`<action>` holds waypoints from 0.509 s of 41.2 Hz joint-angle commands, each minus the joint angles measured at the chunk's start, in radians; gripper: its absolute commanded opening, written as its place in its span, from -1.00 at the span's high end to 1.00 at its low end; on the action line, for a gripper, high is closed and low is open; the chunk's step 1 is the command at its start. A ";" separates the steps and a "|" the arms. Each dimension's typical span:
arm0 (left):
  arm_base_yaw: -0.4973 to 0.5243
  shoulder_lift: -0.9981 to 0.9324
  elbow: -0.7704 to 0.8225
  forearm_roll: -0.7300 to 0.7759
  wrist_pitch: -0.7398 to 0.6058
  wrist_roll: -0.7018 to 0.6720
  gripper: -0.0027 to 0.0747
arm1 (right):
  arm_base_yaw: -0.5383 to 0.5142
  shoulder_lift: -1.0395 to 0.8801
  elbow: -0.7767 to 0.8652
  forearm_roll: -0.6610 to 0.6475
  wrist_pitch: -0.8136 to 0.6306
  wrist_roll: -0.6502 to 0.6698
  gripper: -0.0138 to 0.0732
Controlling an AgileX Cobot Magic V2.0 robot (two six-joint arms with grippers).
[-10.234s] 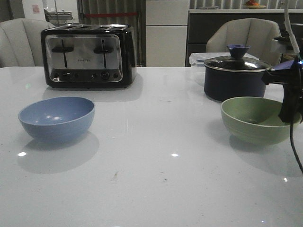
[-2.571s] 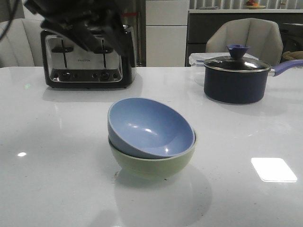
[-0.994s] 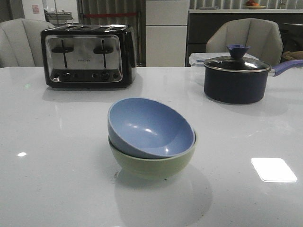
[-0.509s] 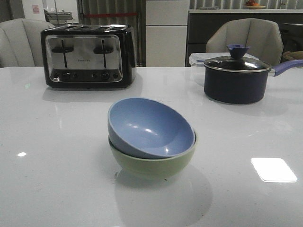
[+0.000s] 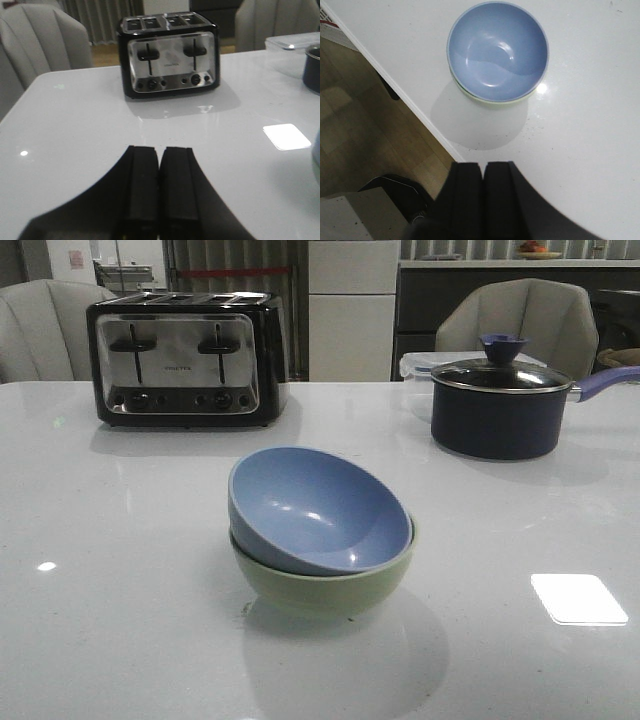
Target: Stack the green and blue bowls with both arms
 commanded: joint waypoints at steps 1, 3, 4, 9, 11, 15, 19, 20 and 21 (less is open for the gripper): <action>0.048 -0.057 0.044 -0.022 -0.173 0.002 0.69 | -0.004 -0.007 -0.024 0.011 -0.055 -0.012 0.62; 0.073 -0.087 0.077 -0.035 -0.196 0.002 0.69 | -0.004 -0.007 -0.024 0.011 -0.055 -0.012 0.62; 0.083 -0.100 0.093 -0.043 -0.201 0.002 0.69 | -0.004 -0.007 -0.024 0.011 -0.055 -0.012 0.62; 0.116 -0.141 0.152 -0.059 -0.248 0.002 0.69 | -0.004 -0.007 -0.024 0.011 -0.055 -0.012 0.62; 0.116 -0.145 0.178 -0.060 -0.285 0.002 0.69 | -0.004 -0.007 -0.024 0.011 -0.055 -0.012 0.62; 0.111 -0.145 0.198 -0.060 -0.318 0.002 0.69 | -0.004 -0.007 -0.024 0.011 -0.055 -0.012 0.62; 0.101 -0.145 0.201 -0.060 -0.342 0.002 0.69 | -0.004 -0.007 -0.024 0.011 -0.054 -0.012 0.62; 0.100 -0.145 0.201 -0.060 -0.343 0.002 0.69 | -0.004 -0.007 -0.024 0.011 -0.054 -0.012 0.62; 0.100 -0.145 0.201 -0.060 -0.343 0.002 0.69 | -0.004 -0.007 -0.024 0.011 -0.055 -0.012 0.62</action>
